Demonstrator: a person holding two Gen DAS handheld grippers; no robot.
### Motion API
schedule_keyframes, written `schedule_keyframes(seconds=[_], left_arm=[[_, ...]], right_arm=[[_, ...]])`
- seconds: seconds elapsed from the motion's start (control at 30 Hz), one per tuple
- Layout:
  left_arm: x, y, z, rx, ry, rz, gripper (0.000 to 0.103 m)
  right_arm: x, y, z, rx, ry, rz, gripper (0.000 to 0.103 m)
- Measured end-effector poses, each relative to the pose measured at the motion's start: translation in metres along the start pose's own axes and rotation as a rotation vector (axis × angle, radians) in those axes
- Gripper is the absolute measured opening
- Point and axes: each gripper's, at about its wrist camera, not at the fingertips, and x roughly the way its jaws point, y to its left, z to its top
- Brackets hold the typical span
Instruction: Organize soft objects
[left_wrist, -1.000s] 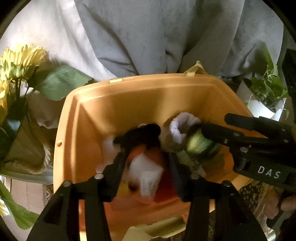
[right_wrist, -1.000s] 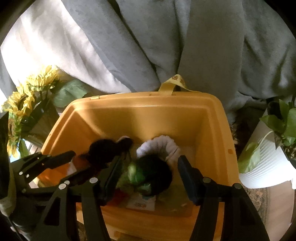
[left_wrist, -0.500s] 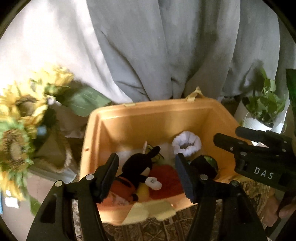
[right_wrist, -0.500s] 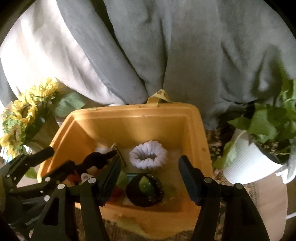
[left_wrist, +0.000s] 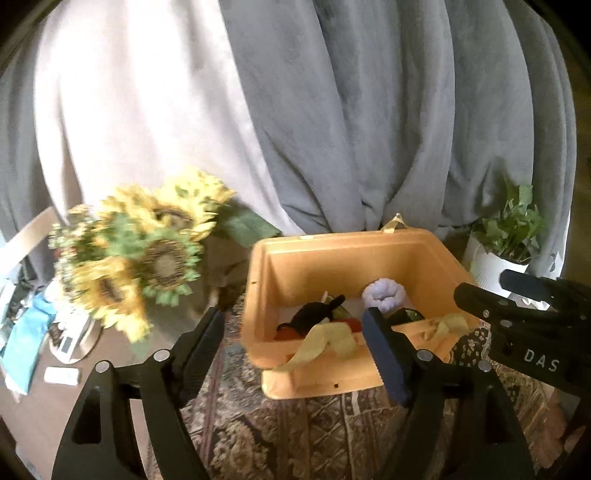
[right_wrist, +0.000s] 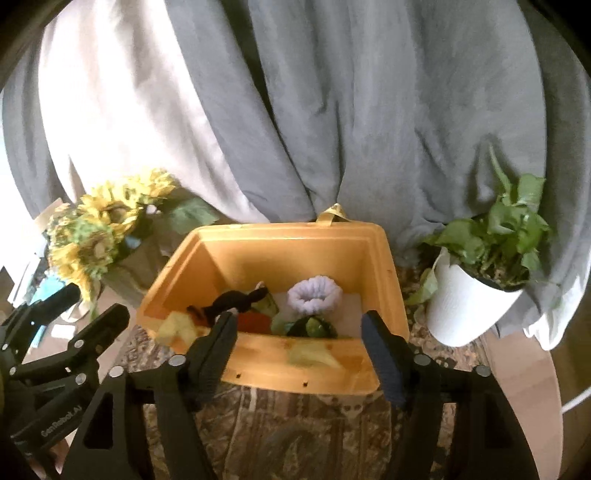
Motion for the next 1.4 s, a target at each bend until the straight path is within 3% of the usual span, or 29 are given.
schedule_keyframes(seconds=[0.27, 0.5, 0.73, 0.87, 1.23, 1.4], left_arm=[[-0.06, 0.017, -0.026, 0.015, -0.088, 0.094, 0.103], [-0.103, 0.031, -0.054, 0.039, -0.14, 0.098, 0.103], [-0.138, 0.035, -0.08, 0.018, -0.164, 0.038, 0.103], [-0.16, 0.031, -0.09, 0.025, -0.182, -0.009, 0.103], [-0.24, 0.006, -0.135, -0.009, -0.251, 0.114, 0.103], [-0.277, -0.008, -0.157, -0.017, -0.255, 0.122, 0.103]], right_arm=[[-0.048, 0.025, -0.034, 0.016, -0.056, -0.035, 0.085], [-0.099, 0.05, -0.072, 0.036, -0.14, -0.114, 0.091], [-0.147, 0.065, -0.099, 0.026, -0.221, -0.186, 0.098], [-0.172, 0.067, -0.112, 0.031, -0.239, -0.178, 0.098], [-0.243, 0.059, -0.159, 0.002, -0.273, -0.202, 0.098], [-0.277, 0.055, -0.185, 0.001, -0.275, -0.201, 0.098]])
